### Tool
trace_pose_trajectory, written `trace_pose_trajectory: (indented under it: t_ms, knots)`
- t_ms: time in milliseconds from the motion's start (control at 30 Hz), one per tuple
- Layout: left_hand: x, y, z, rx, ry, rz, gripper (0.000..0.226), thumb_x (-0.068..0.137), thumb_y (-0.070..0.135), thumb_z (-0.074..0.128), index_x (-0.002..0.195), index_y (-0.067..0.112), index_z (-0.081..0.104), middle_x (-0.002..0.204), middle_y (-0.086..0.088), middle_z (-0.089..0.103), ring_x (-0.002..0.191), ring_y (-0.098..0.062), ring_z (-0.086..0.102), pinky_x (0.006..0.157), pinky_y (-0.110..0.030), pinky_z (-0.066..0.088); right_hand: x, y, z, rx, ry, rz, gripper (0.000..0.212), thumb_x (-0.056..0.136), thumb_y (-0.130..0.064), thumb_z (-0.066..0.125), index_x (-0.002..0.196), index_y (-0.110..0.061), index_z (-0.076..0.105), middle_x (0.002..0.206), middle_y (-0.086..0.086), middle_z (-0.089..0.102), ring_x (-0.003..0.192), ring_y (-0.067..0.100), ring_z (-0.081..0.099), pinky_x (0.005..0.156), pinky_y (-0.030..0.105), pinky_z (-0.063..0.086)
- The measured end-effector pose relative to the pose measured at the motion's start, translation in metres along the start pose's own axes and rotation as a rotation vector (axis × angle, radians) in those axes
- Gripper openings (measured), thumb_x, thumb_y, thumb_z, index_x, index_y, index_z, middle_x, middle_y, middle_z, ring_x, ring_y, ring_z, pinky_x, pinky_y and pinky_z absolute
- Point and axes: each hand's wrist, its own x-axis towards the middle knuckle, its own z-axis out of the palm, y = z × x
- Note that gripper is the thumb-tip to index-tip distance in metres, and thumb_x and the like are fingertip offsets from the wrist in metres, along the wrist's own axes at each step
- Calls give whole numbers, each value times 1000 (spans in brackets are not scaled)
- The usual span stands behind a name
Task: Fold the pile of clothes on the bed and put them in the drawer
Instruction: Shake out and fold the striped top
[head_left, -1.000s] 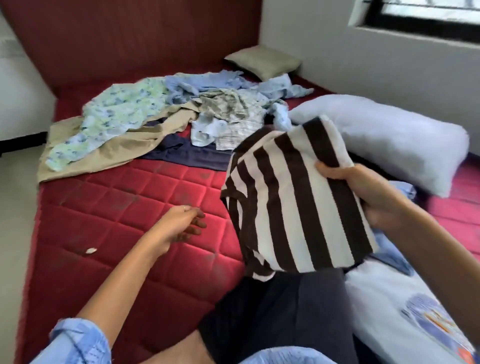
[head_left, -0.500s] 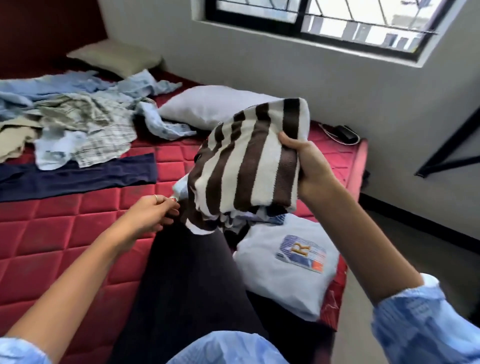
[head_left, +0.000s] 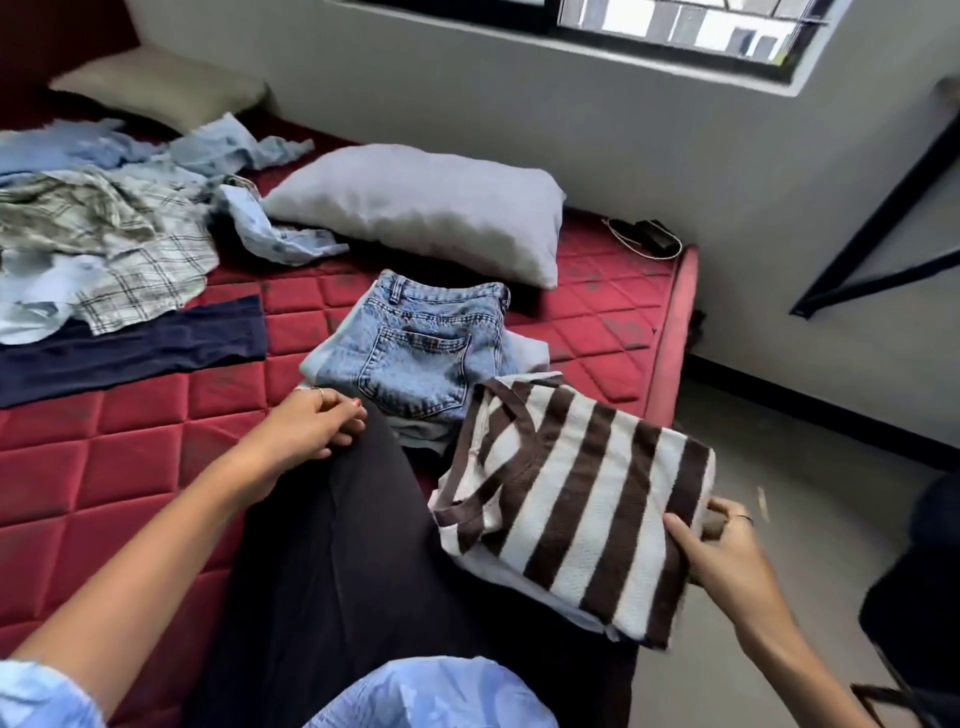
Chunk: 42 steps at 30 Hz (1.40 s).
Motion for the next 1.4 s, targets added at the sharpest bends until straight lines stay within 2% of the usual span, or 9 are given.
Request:
trace_pose_trajectory:
  t_ms: [133, 233, 400, 533, 700, 833, 967, 1167, 1400]
  knots:
    - [-5, 1, -3, -23, 18, 25, 22, 100, 24, 48, 83, 20, 62, 85, 2, 67, 70, -10, 57, 59, -20, 37, -2, -24, 10, -315, 215, -275, 63, 88, -20, 62, 143, -13, 32, 142, 11, 36, 131, 31, 35, 109, 47, 28]
    - [-11, 2, -9, -39, 48, 45, 20, 100, 23, 48, 86, 19, 62, 86, 4, 67, 70, -8, 57, 60, -21, 38, -2, -58, 29, -334, 253, -482, 53, 88, -20, 62, 137, -13, 43, 140, 9, 38, 129, 31, 39, 109, 52, 30]
    - [-22, 0, -26, -42, 99, 48, 20, 100, 21, 47, 85, 19, 61, 85, 3, 65, 69, -8, 55, 59, -20, 37, -8, -120, 88, -337, -138, -757, 39, 91, -29, 62, 125, -12, 56, 137, 7, 42, 125, 25, 44, 109, 43, 34]
    - [-32, -6, -37, -42, 109, 58, 19, 100, 21, 46, 89, 18, 61, 88, 1, 66, 69, -8, 55, 59, -21, 37, -12, -126, 108, -708, -491, -1013, 37, 84, -38, 68, 118, -24, 64, 127, -2, 52, 128, 19, 41, 107, 35, 31]
    - [-47, -3, -31, 73, -43, 93, 9, 94, 23, 58, 92, 15, 62, 85, -1, 68, 62, -7, 57, 53, -16, 39, -20, -128, 126, -1038, -610, -1054, 36, 81, -47, 68, 105, -21, 63, 110, -2, 55, 116, 19, 45, 98, 40, 31]
    - [-59, 1, 14, 302, -384, 160, 26, 87, 38, 66, 96, 13, 69, 80, 3, 70, 66, -4, 64, 55, -14, 48, -8, -142, 128, -779, -755, -1002, 16, 87, -33, 67, 88, -17, 64, 74, -6, 56, 76, 11, 55, 73, 32, 45]
    - [-55, -5, 56, 221, -321, 130, 54, 78, 69, 55, 87, 17, 65, 79, 4, 70, 72, -10, 68, 70, -27, 56, -4, -148, 124, -35, -916, -600, 15, 95, -16, 60, 81, -10, 61, 58, -9, 56, 52, 0, 47, 52, 12, 35]
    - [-51, -13, 57, -161, -279, 2, 31, 98, 34, 49, 83, 12, 65, 83, -6, 69, 65, -5, 65, 49, -13, 44, 10, -129, 124, 58, -650, -755, 33, 101, -30, 45, 86, -9, 65, 78, 4, 66, 72, 13, 58, 69, 26, 46]
    - [-48, -16, 34, -137, -169, 31, 30, 98, 26, 52, 74, 14, 63, 77, 1, 68, 53, 0, 60, 41, -11, 35, 34, -86, 140, -414, -397, -999, 13, 94, -24, 59, 99, -14, 66, 95, -1, 55, 92, 18, 54, 85, 29, 42]
